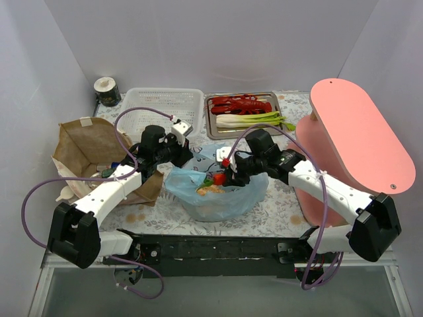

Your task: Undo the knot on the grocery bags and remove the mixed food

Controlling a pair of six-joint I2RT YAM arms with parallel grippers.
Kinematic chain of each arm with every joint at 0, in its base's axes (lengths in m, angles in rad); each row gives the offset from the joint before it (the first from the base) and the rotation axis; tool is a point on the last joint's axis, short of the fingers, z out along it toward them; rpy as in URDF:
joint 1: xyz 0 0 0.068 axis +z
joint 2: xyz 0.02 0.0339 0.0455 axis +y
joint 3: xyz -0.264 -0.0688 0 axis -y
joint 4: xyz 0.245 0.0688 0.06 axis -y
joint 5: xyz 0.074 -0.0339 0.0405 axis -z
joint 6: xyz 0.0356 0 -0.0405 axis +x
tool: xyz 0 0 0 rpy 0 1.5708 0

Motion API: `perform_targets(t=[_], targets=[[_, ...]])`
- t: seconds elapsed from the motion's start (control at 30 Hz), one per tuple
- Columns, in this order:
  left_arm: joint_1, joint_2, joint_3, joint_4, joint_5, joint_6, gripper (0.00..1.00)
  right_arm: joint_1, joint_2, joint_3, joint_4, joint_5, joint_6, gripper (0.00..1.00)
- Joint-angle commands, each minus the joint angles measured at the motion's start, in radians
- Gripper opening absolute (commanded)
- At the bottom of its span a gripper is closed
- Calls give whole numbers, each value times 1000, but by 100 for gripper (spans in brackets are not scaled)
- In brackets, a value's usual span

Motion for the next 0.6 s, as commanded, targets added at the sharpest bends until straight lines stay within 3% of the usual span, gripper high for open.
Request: perform_targets(t=[0.0, 0.13, 0.27, 0.33, 0.43, 0.57], targets=[[0, -34, 40, 19, -20, 4, 8, -1, -22, 191, -1, -87, 152, 1], [0, -38, 34, 0, -24, 19, 24, -1, 49, 464, 5, -115, 278, 1], [0, -20, 28, -23, 6, 45, 22, -38, 132, 629, 106, -83, 402, 1], [2, -6, 33, -50, 18, 76, 20, -53, 147, 609, 166, -9, 395, 1], [2, 15, 56, -133, 35, 168, 15, -69, 165, 496, 284, 118, 209, 1], [0, 9, 59, -214, 23, 265, 12, -168, 245, 433, 460, 159, 126, 1]])
